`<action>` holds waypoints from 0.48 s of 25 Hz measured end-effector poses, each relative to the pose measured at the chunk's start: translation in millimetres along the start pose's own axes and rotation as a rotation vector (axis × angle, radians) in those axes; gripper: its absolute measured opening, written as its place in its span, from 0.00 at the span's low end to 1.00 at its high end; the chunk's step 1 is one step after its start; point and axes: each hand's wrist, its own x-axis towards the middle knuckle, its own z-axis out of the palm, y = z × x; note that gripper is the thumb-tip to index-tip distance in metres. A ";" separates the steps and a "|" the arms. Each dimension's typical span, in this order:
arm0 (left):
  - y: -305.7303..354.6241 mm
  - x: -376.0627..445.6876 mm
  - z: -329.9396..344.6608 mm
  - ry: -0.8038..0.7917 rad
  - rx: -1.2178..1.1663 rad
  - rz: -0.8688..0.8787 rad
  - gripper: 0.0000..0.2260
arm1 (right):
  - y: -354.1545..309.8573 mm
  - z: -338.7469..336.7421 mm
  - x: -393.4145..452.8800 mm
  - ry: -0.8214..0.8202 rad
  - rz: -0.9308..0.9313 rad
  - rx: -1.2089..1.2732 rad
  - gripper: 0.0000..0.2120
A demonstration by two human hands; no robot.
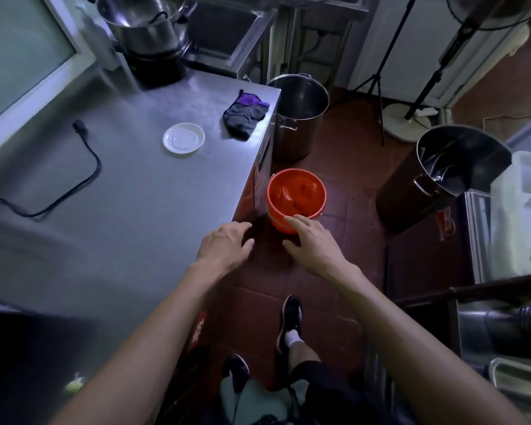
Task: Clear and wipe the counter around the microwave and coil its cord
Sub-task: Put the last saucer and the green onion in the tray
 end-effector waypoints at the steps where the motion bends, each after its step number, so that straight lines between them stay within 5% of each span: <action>1: 4.4 15.2 -3.3 -0.005 0.010 -0.020 0.20 | 7.5 -4.1 14.1 -0.008 -0.015 -0.002 0.29; 12: 0.3 107.2 -44.6 0.031 0.012 -0.308 0.21 | 19.0 -48.8 177.0 -0.142 -0.282 -0.038 0.28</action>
